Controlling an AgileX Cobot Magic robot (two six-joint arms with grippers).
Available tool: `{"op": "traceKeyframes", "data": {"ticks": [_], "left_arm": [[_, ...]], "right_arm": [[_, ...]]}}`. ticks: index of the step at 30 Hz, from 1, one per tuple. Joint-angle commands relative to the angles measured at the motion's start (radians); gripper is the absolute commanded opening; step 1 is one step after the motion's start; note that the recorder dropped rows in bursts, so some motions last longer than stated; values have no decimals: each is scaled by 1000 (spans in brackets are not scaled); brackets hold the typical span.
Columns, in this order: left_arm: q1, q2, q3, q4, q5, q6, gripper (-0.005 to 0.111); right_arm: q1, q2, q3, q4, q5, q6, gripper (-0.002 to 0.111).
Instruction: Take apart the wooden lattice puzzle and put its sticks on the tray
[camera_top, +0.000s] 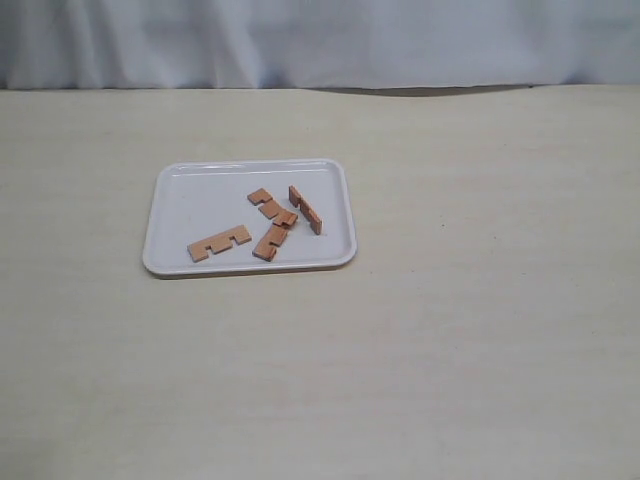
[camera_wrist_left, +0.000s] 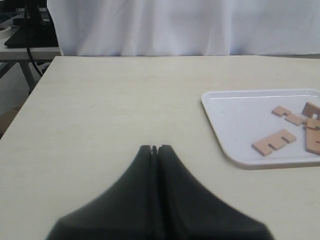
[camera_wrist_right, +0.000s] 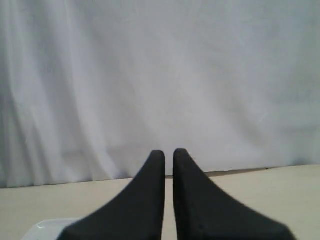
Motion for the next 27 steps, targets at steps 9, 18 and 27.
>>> {"op": "traceKeyframes", "data": {"ticks": [9, 18, 27], "left_arm": [[-7, -3, 3, 0, -7, 2, 0], [-7, -3, 3, 0, -7, 2, 0], [-7, -3, 3, 0, -7, 2, 0]], "right_arm": [[0, -4, 271, 19, -137, -6, 6], [0, -4, 271, -22, -5, 136, 6], [0, -4, 271, -61, 78, 13, 6]]}}
